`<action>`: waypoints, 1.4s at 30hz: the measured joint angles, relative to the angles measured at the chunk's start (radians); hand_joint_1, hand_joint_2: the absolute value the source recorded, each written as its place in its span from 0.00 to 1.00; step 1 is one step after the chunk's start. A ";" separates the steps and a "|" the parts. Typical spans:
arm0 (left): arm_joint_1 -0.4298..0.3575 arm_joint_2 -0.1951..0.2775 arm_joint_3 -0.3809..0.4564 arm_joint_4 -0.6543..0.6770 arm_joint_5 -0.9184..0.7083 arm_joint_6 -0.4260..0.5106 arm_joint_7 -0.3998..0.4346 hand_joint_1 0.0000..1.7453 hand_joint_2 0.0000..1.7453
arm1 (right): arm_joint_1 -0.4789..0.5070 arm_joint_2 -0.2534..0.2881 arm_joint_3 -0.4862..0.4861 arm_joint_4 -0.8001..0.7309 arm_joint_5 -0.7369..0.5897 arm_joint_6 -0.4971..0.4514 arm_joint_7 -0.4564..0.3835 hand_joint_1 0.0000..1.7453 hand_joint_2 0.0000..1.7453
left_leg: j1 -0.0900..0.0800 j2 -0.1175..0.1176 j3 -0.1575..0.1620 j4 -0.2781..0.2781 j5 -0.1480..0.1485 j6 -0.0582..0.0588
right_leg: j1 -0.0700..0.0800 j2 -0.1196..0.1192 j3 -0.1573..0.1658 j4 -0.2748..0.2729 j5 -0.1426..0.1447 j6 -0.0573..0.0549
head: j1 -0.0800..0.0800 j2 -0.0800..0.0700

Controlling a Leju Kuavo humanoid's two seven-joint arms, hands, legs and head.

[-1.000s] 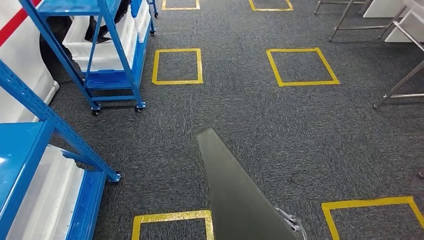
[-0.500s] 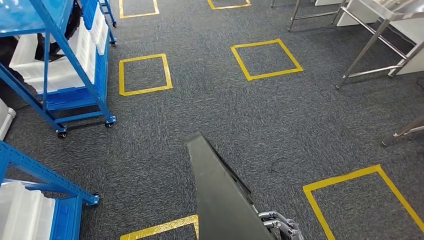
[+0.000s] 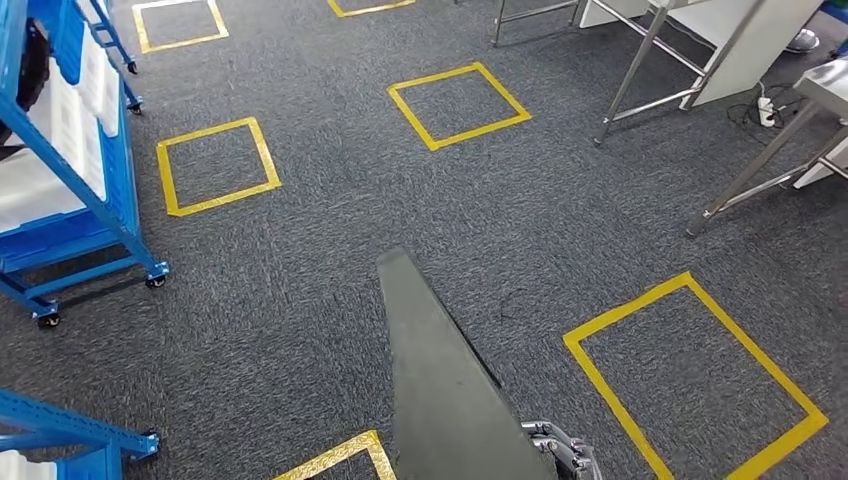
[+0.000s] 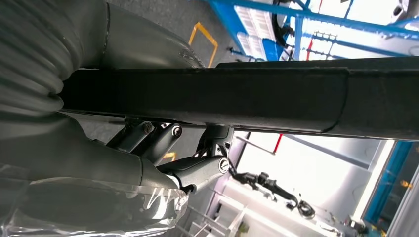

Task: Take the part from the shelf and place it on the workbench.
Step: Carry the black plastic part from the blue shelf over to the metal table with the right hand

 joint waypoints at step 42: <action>-0.354 0.313 -0.699 -0.207 1.116 -0.316 0.141 0.00 0.00 | -0.141 -0.008 0.099 0.117 -0.054 0.314 0.000 1.00 1.00 | 0.004 -0.095 -0.120 0.234 -0.062 -0.038 | -0.004 0.144 0.006 -0.034 0.032 -0.042 | 0.000 0.000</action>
